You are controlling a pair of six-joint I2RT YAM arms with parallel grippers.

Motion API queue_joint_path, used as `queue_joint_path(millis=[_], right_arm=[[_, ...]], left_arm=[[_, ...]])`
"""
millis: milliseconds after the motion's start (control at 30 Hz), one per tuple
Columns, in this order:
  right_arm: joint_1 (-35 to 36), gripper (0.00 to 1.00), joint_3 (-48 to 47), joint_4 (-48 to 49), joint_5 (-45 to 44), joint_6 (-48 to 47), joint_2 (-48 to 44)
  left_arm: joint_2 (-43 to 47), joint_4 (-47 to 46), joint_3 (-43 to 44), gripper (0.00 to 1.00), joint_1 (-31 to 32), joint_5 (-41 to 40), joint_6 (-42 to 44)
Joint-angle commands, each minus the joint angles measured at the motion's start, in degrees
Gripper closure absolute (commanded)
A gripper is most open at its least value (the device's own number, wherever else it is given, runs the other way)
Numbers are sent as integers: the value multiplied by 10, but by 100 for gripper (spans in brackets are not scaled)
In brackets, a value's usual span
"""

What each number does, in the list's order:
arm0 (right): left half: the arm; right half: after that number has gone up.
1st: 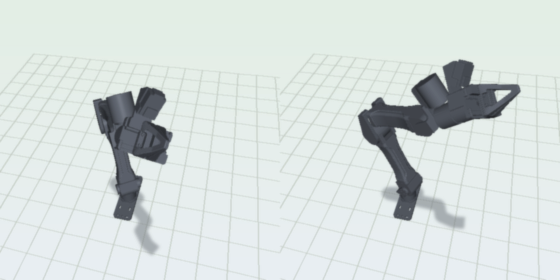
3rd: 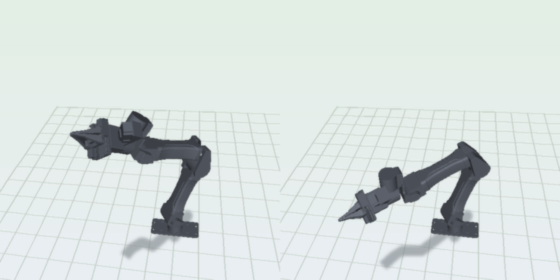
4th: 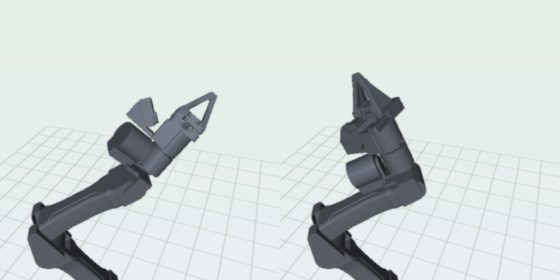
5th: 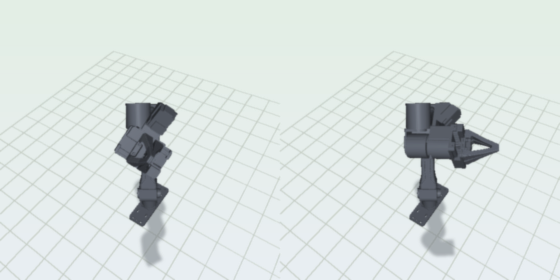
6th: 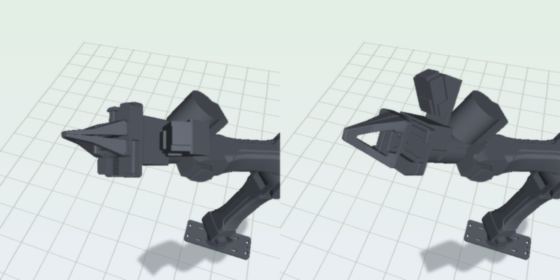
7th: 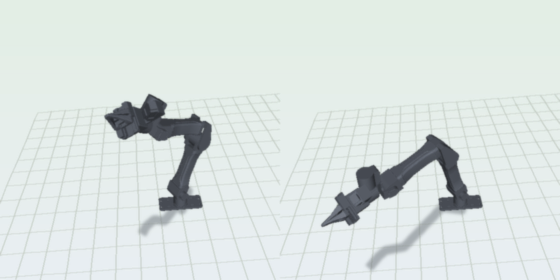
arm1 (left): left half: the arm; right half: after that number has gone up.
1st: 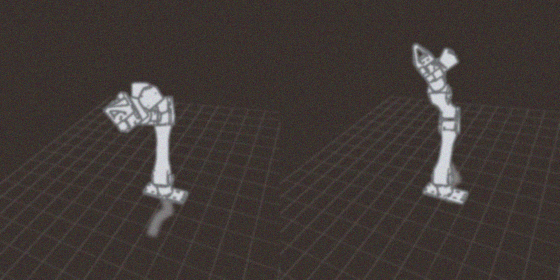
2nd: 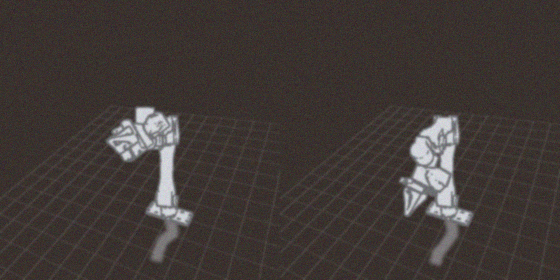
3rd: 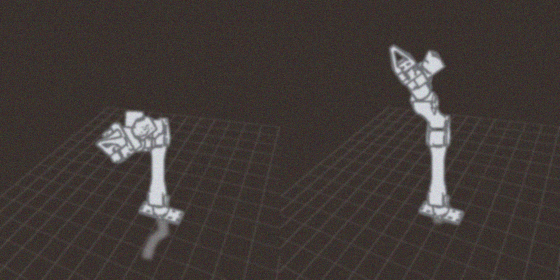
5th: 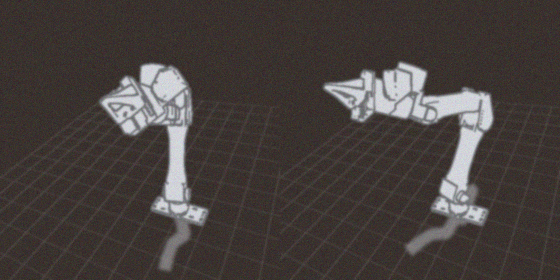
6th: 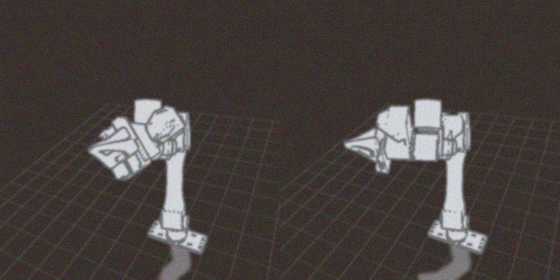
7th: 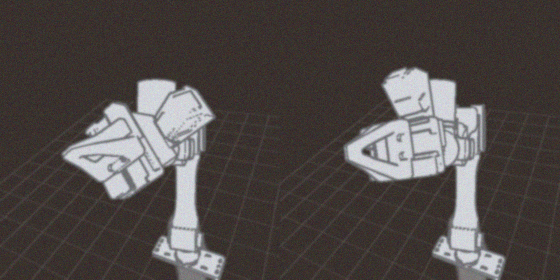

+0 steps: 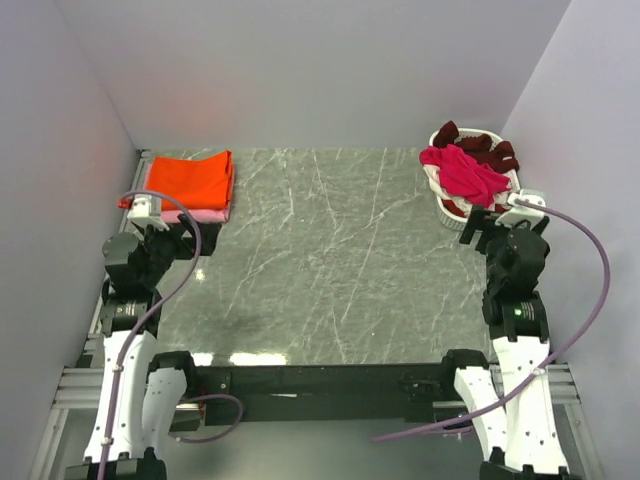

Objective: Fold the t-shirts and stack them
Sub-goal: Reset both grippers

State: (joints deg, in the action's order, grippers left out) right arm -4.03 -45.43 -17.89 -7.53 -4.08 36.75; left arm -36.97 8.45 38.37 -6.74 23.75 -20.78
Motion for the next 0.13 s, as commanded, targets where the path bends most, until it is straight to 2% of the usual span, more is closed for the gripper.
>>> queue_joint_path(millis=[0,100], right_arm=[[-3,8,8,44,-105,39,-21],[-3,8,20,46,-117,62,-26]], left_arm=[[19,-8,-20,1,9,10,-1],[31,-5,-34,1,15,-5,6]])
